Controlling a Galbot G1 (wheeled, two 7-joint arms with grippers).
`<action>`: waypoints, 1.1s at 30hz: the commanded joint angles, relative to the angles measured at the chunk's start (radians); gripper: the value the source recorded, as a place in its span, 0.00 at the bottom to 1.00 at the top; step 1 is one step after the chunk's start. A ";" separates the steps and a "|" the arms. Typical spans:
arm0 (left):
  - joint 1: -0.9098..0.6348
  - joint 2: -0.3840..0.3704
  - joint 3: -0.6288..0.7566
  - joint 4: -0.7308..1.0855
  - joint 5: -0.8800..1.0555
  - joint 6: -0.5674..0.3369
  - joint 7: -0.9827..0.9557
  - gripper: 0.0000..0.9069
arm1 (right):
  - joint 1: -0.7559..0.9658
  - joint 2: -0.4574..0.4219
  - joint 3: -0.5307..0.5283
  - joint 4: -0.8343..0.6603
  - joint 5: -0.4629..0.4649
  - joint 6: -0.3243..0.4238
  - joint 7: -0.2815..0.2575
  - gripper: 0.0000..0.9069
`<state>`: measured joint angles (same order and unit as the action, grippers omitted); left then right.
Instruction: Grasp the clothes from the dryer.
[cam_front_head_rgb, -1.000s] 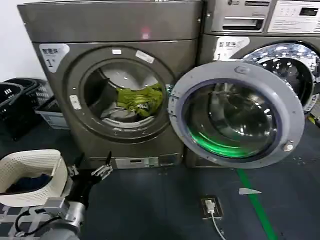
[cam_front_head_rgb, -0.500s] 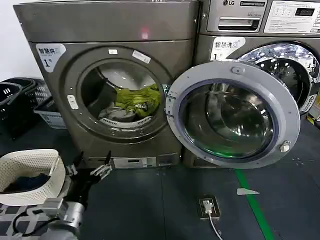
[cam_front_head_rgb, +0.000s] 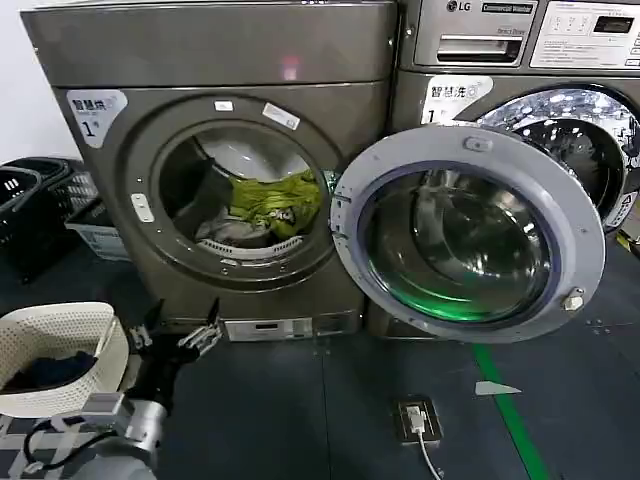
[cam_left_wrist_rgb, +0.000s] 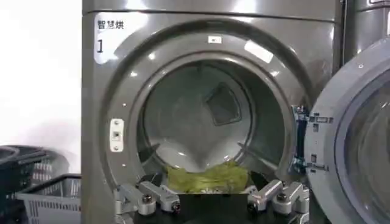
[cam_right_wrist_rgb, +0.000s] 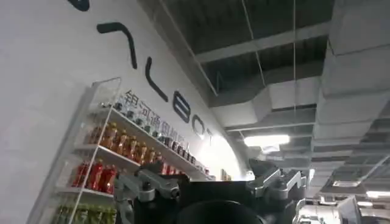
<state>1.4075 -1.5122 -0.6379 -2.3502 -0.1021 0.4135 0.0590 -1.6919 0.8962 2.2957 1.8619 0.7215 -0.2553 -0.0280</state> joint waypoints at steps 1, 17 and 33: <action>-0.001 0.002 -0.001 0.004 -0.001 0.000 0.000 1.00 | 0.000 0.001 -0.001 -0.001 -0.001 0.017 -0.003 1.00; 0.000 0.007 -0.002 0.002 -0.003 -0.002 0.001 1.00 | -0.003 -0.003 -0.004 0.009 0.002 0.018 -0.007 1.00; 0.007 0.003 -0.004 -0.008 -0.001 -0.003 0.001 1.00 | 0.004 0.003 -0.017 0.019 0.002 0.016 -0.009 1.00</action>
<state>1.4146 -1.5092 -0.6416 -2.3595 -0.1038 0.4109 0.0604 -1.6875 0.9004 2.2787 1.8799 0.7236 -0.2391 -0.0384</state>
